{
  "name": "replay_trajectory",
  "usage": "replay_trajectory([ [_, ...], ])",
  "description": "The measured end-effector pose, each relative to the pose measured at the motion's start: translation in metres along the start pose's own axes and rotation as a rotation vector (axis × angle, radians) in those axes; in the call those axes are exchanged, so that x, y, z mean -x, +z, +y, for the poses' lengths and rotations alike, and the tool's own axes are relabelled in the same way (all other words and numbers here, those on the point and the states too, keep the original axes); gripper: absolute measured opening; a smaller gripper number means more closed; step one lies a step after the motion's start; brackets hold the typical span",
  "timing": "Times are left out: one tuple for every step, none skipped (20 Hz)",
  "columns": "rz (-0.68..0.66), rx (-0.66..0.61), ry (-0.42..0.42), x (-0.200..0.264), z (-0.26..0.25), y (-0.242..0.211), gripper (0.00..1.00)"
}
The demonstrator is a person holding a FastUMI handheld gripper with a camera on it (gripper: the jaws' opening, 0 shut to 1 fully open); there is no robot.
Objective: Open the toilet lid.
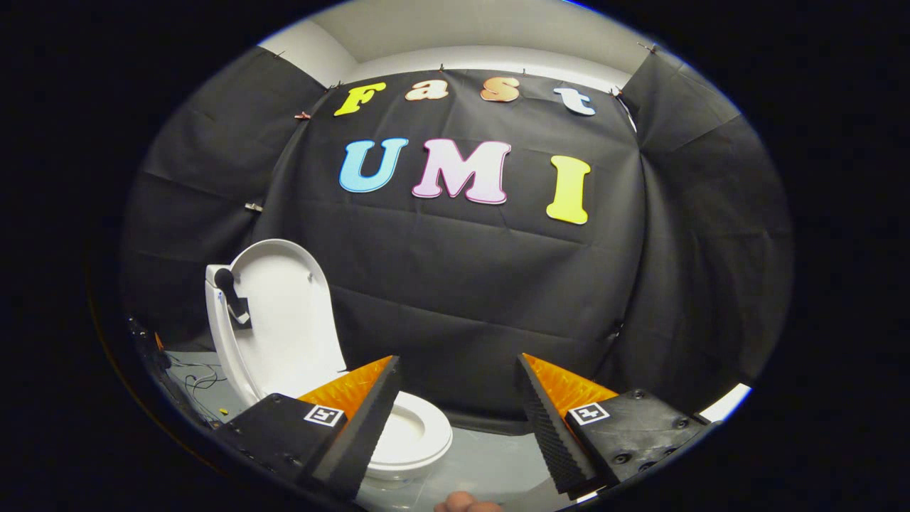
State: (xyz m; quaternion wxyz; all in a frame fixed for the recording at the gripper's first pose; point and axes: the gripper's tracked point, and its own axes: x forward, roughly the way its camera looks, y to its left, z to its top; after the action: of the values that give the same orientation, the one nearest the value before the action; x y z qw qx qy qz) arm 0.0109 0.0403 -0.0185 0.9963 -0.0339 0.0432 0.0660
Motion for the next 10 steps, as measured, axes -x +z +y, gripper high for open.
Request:
replay_trajectory([
  [0.001, 0.015, -0.004, -0.0008, -0.0009, -0.0013, 0.99],
  [0.000, 0.026, -0.002, -0.0009, -0.0006, -0.0023, 0.99],
  [-0.008, 0.033, 0.000, -0.0011, 0.0007, -0.0008, 0.99],
  [-0.016, 0.040, 0.001, -0.0008, 0.0018, 0.0008, 0.99],
  [-0.015, 0.047, -0.001, -0.0019, 0.0011, -0.0014, 0.99],
  [-0.006, 0.051, 0.000, -0.0024, 0.0005, -0.0048, 0.99],
  [0.000, 0.049, 0.002, -0.0021, 0.0018, -0.0067, 0.99],
  [0.004, 0.046, 0.003, -0.0017, 0.0022, -0.0071, 0.99],
  [0.003, 0.047, 0.002, -0.0024, 0.0017, -0.0074, 0.99],
  [0.001, 0.051, -0.002, -0.0031, 0.0003, -0.0068, 0.99],
])
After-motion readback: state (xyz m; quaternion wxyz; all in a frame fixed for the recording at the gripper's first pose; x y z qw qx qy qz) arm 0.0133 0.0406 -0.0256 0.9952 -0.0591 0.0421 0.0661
